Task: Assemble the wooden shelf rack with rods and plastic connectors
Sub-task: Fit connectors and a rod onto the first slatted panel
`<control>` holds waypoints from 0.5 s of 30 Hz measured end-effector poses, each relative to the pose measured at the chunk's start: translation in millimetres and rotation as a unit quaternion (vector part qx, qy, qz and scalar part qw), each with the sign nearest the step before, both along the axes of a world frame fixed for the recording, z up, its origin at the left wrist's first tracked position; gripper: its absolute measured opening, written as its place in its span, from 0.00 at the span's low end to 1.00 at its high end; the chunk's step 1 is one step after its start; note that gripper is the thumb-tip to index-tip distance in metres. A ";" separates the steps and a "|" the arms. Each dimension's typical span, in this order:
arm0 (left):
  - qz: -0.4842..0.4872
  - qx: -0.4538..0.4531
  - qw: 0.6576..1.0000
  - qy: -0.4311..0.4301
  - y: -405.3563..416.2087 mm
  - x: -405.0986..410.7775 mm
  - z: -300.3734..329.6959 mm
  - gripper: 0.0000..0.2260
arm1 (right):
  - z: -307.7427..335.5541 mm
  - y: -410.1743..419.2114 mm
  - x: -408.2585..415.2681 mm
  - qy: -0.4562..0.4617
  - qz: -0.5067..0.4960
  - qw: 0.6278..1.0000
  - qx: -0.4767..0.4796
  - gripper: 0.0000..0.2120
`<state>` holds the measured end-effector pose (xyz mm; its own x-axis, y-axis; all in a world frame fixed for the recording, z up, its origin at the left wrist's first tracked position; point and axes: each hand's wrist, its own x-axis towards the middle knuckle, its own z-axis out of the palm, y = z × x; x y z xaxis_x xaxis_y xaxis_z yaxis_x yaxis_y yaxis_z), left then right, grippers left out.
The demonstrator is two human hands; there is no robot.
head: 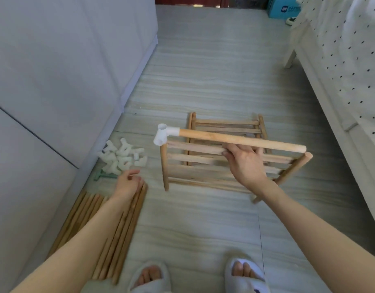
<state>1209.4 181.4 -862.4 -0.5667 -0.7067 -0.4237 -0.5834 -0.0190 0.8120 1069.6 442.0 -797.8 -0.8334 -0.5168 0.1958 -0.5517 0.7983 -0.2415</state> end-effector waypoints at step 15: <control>-0.243 -0.228 0.917 -0.219 -70.2 -89.5 -105.9 0.28 | -23.1 -18.8 -51.4 0.033 0.022 0.999 -0.030 0.08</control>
<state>1120.0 111.2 -968.4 -0.7080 -0.5765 -0.4079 -0.7048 0.6131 0.3568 1018.2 423.2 -820.8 -0.7939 -0.5388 0.2818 -0.6030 0.7574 -0.2504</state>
